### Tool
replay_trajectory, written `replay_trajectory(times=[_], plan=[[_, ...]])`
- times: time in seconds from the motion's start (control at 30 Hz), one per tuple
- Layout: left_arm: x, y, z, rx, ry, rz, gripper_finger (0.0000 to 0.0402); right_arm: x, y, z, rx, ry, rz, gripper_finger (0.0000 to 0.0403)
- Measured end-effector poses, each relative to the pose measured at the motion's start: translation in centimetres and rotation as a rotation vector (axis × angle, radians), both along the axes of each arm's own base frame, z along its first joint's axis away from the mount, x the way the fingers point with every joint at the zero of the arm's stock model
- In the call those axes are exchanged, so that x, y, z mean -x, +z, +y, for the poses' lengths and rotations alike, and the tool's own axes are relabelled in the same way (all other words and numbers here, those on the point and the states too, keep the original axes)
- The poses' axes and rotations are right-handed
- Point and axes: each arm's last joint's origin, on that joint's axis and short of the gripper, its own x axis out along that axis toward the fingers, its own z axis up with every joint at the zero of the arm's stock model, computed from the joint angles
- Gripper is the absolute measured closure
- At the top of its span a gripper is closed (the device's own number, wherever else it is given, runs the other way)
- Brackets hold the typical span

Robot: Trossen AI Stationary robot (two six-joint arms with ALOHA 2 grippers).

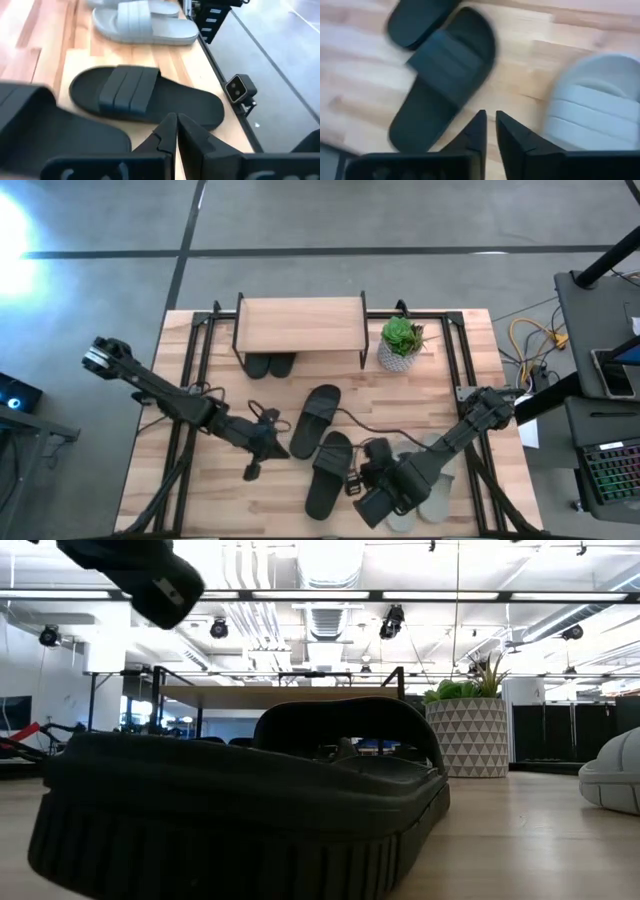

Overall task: Pick and place slides into the shelf
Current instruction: Put the black slide on the shelf

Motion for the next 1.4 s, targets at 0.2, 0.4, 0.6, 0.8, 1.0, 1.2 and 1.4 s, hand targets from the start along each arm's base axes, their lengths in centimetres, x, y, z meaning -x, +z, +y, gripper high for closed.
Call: replay_trajectory(times=[0.2, 0.4, 0.6, 0.8, 1.0, 1.2, 1.4], plan=[[3.0, 0.7, 1.4, 0.011, 0.111, 0.15, 0.0374, -2.4, -0.1, -1.6, 0.102, 0.259, -0.04, 0.0275], [7.0, 0.7, 2.9, 0.031, 0.3, 0.355, 0.0311, -4.4, -2.0, -4.7, 0.373, 0.429, 0.014, 0.0189], [9.6, 0.8, 3.0, -0.017, 0.41, 0.386, 0.0284, -6.0, -4.8, -5.7, 0.537, 0.673, 0.039, 0.016], [10.5, 0.1, 3.0, -0.178, 0.444, 0.408, 0.0283, -7.3, -6.2, -8.1, 0.584, 0.71, 0.068, 0.016], [11.1, -0.8, 3.6, -0.34, 0.474, 0.495, 0.0283, -9.9, -7.6, -10.5, 0.54, 0.827, 0.029, 0.016], [11.7, -0.9, 4.2, -0.434, 0.493, 0.52, 0.0283, -11.4, -9.7, -11.6, 0.627, 0.845, 0.217, 0.016], [12.2, -0.7, 4.7, -0.484, 0.517, 0.499, 0.0283, -13.2, -11.2, -12.4, 0.764, 0.878, 0.428, 0.016]])
